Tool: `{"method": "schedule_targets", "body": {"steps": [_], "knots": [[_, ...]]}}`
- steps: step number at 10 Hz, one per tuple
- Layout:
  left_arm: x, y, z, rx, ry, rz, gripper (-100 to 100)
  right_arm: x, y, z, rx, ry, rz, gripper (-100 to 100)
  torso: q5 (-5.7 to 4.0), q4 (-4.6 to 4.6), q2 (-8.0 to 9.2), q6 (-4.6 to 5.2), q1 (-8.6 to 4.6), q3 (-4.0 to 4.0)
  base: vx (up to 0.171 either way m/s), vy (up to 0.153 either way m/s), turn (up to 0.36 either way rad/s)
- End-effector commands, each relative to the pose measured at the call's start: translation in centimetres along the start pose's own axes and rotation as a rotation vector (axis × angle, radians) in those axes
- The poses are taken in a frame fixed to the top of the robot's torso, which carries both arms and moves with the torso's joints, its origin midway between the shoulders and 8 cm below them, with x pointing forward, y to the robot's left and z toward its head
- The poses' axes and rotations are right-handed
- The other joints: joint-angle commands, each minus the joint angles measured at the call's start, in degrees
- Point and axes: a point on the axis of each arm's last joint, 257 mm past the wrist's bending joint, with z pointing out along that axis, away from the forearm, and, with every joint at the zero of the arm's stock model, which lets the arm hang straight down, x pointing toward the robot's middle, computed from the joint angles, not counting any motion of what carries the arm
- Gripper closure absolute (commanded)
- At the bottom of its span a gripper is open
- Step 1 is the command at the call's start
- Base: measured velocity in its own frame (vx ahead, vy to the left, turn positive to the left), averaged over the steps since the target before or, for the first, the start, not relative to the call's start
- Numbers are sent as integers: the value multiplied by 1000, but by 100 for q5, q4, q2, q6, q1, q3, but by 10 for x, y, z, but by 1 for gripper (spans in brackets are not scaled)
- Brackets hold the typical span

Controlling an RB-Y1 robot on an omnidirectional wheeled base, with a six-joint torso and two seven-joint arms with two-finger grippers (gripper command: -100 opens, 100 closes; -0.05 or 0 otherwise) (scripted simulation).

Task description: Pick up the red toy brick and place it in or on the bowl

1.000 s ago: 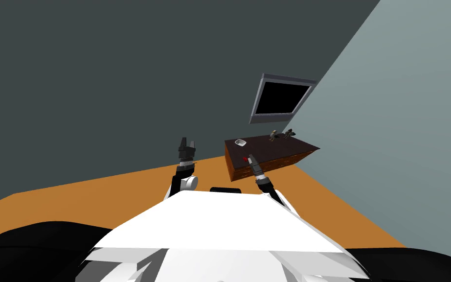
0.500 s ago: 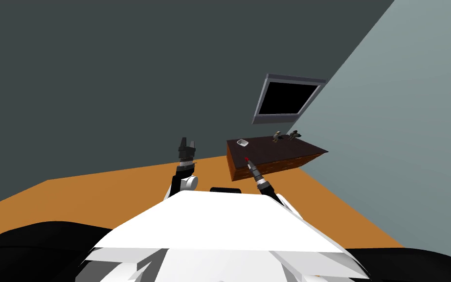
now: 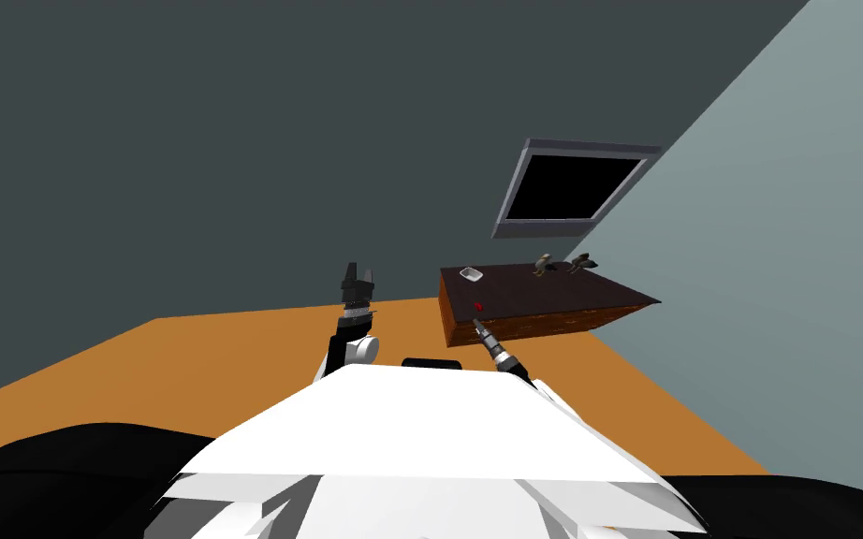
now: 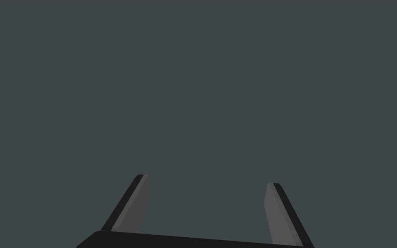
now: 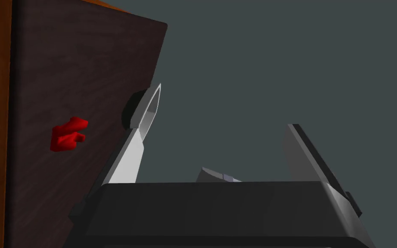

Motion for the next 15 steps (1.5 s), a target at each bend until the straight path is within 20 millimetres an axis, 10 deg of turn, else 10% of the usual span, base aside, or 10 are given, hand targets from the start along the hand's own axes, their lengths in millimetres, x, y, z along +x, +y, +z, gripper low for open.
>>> {"method": "schedule_targets", "body": {"steps": [1, 15], "knots": [[0, 0, 0, 0, 0, 0, 0, 0, -28, -14, 70, 25, -15, -100, 0, 0, 0, 0, 0, 0, -7, 7, 91], [0, 0, 0, 0, 0, 0, 0, -18, -195, -129, 483, 229, -214, -100, 1, -4, -21, 5, 4, -12, 20, 14, 98]]}}
